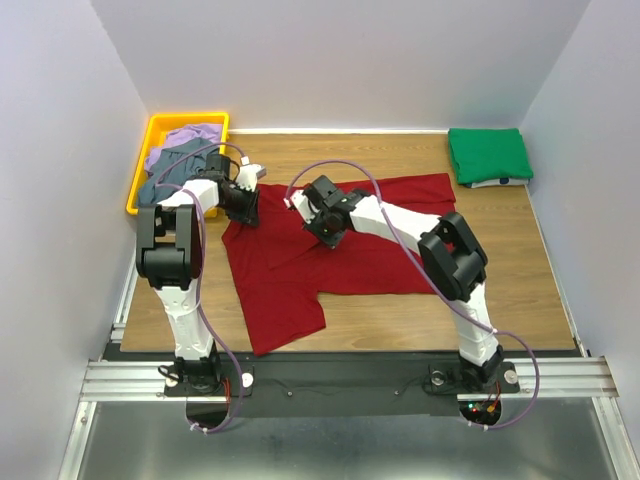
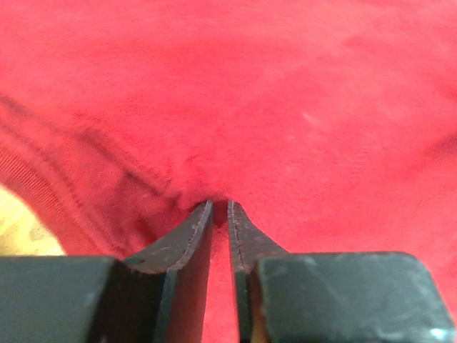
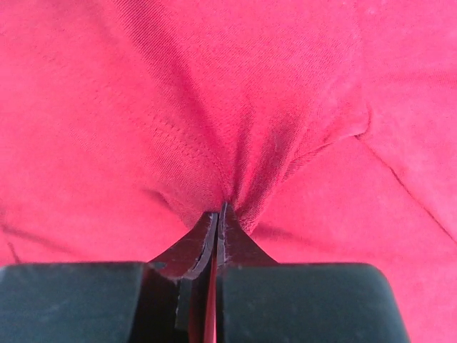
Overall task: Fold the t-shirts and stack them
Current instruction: Fold the tshirt
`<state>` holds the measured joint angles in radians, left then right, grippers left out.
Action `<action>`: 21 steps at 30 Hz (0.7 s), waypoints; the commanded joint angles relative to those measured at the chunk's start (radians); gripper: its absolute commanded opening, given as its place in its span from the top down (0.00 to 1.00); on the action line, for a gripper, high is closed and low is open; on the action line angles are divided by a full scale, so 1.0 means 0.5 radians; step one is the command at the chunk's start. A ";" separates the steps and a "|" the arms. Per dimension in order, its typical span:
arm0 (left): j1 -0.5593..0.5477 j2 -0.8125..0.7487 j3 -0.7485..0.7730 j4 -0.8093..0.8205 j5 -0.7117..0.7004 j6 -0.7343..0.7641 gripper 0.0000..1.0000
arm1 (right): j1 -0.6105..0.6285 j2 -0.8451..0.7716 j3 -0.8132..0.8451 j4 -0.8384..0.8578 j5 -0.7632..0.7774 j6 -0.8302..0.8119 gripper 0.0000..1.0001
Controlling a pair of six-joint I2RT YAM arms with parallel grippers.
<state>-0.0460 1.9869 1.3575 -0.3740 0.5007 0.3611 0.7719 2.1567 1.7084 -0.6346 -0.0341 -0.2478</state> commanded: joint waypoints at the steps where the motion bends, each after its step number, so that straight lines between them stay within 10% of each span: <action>1: -0.009 0.036 0.037 -0.004 -0.090 0.039 0.74 | -0.001 -0.227 -0.149 -0.004 0.022 -0.081 0.96; 7: -0.009 -0.178 -0.095 -0.004 0.026 0.143 0.70 | -0.071 -0.325 -0.266 -0.004 -0.014 -0.109 0.48; 21: -0.071 -0.204 0.208 0.128 0.030 0.027 0.68 | -1.003 -0.494 -0.242 -0.007 -0.472 -0.078 0.54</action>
<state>-0.0616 1.8431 1.3712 -0.3603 0.5053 0.4122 0.3721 1.9133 1.5589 -0.6430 -0.2218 -0.2844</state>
